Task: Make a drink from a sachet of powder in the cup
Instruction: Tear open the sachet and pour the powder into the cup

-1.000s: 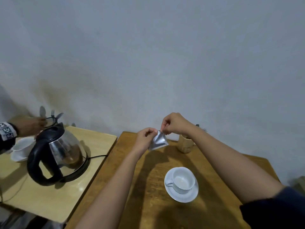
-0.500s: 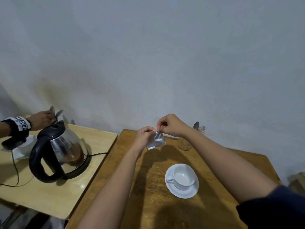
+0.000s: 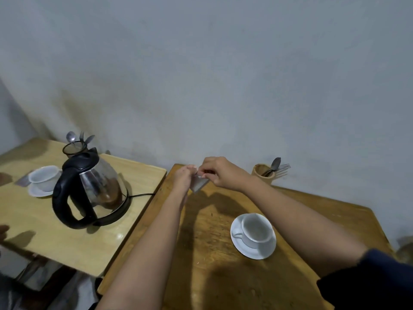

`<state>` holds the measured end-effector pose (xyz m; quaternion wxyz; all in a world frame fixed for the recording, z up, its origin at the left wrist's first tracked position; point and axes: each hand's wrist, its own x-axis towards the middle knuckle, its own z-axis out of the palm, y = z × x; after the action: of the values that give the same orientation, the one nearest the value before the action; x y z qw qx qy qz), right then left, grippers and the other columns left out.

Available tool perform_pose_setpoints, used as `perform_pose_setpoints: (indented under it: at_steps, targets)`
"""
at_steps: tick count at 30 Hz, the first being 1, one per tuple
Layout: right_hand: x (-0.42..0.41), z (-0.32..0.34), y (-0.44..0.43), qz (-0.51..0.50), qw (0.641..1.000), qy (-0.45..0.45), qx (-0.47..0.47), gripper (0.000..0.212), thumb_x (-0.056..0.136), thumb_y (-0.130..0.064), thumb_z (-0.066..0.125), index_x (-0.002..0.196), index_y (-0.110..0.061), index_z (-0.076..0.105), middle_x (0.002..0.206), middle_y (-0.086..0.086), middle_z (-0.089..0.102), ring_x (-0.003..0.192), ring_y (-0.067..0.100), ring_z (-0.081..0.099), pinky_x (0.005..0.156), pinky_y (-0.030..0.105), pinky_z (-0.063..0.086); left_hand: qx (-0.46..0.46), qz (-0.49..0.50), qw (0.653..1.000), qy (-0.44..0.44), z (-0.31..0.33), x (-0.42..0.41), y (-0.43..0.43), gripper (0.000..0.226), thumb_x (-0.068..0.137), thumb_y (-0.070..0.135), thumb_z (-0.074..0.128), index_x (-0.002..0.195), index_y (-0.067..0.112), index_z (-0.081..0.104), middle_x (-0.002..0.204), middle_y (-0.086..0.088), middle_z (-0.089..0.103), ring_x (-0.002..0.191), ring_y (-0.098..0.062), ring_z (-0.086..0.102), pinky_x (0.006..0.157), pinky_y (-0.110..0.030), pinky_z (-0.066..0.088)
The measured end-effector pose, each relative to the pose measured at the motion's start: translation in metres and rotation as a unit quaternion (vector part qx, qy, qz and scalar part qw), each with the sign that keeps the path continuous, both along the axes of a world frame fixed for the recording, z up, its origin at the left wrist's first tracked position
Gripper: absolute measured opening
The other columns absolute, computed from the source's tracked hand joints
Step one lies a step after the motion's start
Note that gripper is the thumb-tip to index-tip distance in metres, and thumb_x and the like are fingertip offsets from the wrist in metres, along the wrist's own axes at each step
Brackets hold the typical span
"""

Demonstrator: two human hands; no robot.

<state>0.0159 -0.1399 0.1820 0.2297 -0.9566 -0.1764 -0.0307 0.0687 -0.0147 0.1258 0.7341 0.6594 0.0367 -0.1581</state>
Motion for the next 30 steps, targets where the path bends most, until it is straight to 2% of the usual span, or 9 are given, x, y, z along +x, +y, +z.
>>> perform_pose_setpoints:
  at_steps: [2,7,10,13,17,20,22,24,30]
  targets:
    - [-0.001,-0.001,0.002,0.03,1.0,0.003,-0.003,0.012,0.088,-0.003,0.056,0.091,0.001,0.067,0.085,0.006,0.055,0.076,0.013,0.047,0.065,0.017,0.031,-0.008,0.025,1.0,-0.004,-0.005,0.006,0.007,0.015,0.083,0.003,0.049,0.074,0.008,0.059,0.068,-0.004,0.055,0.063,-0.015,0.05,0.057,-0.026,0.039]
    - [-0.005,-0.005,0.007,0.109,0.993,-0.011,-0.035,0.01,0.088,-0.002,0.055,0.085,0.001,0.064,0.086,0.015,0.06,0.074,0.015,0.045,0.065,0.018,0.033,-0.038,0.064,0.997,-0.016,-0.015,0.016,0.021,0.022,0.081,0.009,0.046,0.06,0.002,0.05,0.045,-0.009,0.049,0.042,-0.02,0.044,0.04,-0.021,0.032]
    - [-0.006,-0.011,0.008,0.15,0.986,-0.033,-0.068,0.009,0.087,-0.003,0.053,0.083,-0.002,0.061,0.084,0.013,0.059,0.076,0.024,0.054,0.07,0.03,0.044,-0.08,0.134,0.988,0.009,-0.013,0.017,0.028,0.024,0.083,0.008,0.049,0.06,0.009,0.049,0.059,-0.006,0.047,0.054,-0.017,0.044,0.044,-0.021,0.036]
    - [-0.012,-0.019,0.006,0.15,0.984,-0.033,-0.09,0.009,0.088,-0.005,0.052,0.084,-0.004,0.06,0.084,0.009,0.06,0.075,0.023,0.055,0.066,0.03,0.045,-0.145,0.171,0.974,0.026,-0.011,0.019,0.037,0.028,0.089,0.004,0.048,0.063,0.014,0.05,0.065,0.0,0.047,0.061,-0.011,0.046,0.043,-0.012,0.04]
    - [-0.016,-0.041,0.005,0.054,0.997,0.059,-0.003,0.01,0.087,-0.001,0.049,0.087,-0.008,0.056,0.082,0.0,0.058,0.071,0.014,0.047,0.063,0.018,0.039,-0.142,0.143,0.98,0.002,-0.022,0.032,0.055,0.022,0.088,0.013,0.055,0.066,0.014,0.057,0.063,0.003,0.059,0.071,-0.017,0.052,0.062,-0.029,0.041]
    - [-0.015,-0.087,0.01,-0.033,0.983,0.179,0.038,0.024,0.084,0.0,0.045,0.083,-0.022,0.054,0.076,-0.006,0.055,0.073,0.017,0.053,0.071,0.038,0.051,-0.121,0.101,0.987,-0.011,-0.033,0.036,0.067,0.015,0.083,0.024,0.064,0.083,0.01,0.061,0.085,-0.012,0.058,0.086,-0.029,0.047,0.076,-0.05,0.045]
    - [-0.018,-0.116,0.015,-0.062,0.968,0.239,0.051,0.026,0.08,0.002,0.046,0.08,-0.022,0.055,0.075,-0.004,0.056,0.072,0.016,0.052,0.071,0.039,0.05,-0.123,0.103,0.987,-0.009,-0.038,0.03,0.072,0.009,0.085,0.02,0.063,0.083,0.011,0.063,0.084,-0.007,0.059,0.088,-0.026,0.051,0.073,-0.035,0.047]
    - [-0.022,-0.137,0.023,-0.073,0.954,0.286,0.057,0.025,0.077,0.005,0.047,0.08,-0.018,0.057,0.076,0.0,0.057,0.073,0.016,0.053,0.069,0.033,0.046,-0.112,0.1,0.989,-0.015,-0.044,0.023,0.075,0.006,0.087,0.016,0.061,0.083,0.013,0.064,0.084,-0.004,0.06,0.087,-0.018,0.055,0.076,-0.026,0.045]
    - [-0.022,-0.176,0.044,-0.072,0.938,0.338,0.009,0.031,0.076,0.006,0.046,0.065,-0.023,0.047,0.084,0.004,0.054,0.08,0.02,0.051,0.065,0.028,0.039,-0.087,0.103,0.991,0.021,-0.067,0.007,0.081,0.005,0.086,0.013,0.061,0.085,0.012,0.066,0.088,-0.006,0.063,0.088,-0.018,0.058,0.085,-0.028,0.045]
